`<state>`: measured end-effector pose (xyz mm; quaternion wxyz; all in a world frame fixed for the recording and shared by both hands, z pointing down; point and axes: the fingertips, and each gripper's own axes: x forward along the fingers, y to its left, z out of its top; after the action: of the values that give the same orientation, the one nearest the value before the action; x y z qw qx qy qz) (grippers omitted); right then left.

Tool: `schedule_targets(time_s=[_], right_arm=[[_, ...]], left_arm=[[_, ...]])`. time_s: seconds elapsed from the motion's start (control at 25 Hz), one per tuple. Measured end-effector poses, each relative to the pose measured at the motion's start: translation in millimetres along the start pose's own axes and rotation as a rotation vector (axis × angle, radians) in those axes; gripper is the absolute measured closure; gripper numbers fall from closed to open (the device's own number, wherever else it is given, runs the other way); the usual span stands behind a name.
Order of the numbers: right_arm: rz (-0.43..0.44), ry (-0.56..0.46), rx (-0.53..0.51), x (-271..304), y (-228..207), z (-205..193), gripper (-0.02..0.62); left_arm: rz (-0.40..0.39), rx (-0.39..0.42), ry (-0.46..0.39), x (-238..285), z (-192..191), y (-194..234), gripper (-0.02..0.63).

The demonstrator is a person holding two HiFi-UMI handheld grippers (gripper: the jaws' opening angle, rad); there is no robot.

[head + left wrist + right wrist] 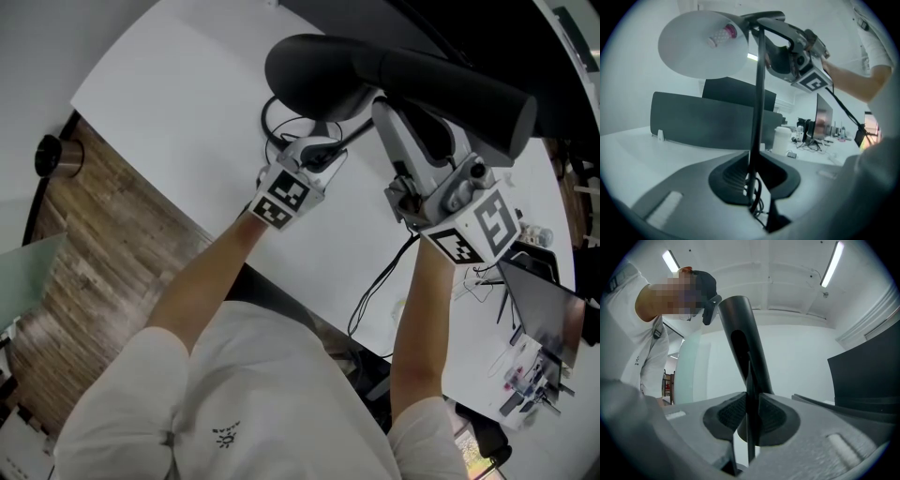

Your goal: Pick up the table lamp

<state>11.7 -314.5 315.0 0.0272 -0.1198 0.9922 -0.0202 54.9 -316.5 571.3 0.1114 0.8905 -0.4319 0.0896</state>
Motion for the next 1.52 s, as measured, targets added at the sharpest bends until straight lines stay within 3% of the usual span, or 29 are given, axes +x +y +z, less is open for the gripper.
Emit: schedule_targets(time_s=[0.12, 0.88, 1.52], right_arm=[[-0.009, 0.009, -0.013, -2.5, 5.2, 1.4, 0.545], [-0.051, -0.032, -0.034, -5.1, 8.0, 6.5, 0.551], [-0.091, -0.127, -0.06, -16.8, 26.8, 70.0, 0.549]], left_arm=[[0.001, 0.002, -0.002, -1.4, 0.5, -3.9, 0.558], [-0.023, 0.016, 0.006, -0.2, 5.1, -7.8, 0.563], [-0.051, 0.139, -0.012, -32.8, 61.9, -13.9, 0.565]])
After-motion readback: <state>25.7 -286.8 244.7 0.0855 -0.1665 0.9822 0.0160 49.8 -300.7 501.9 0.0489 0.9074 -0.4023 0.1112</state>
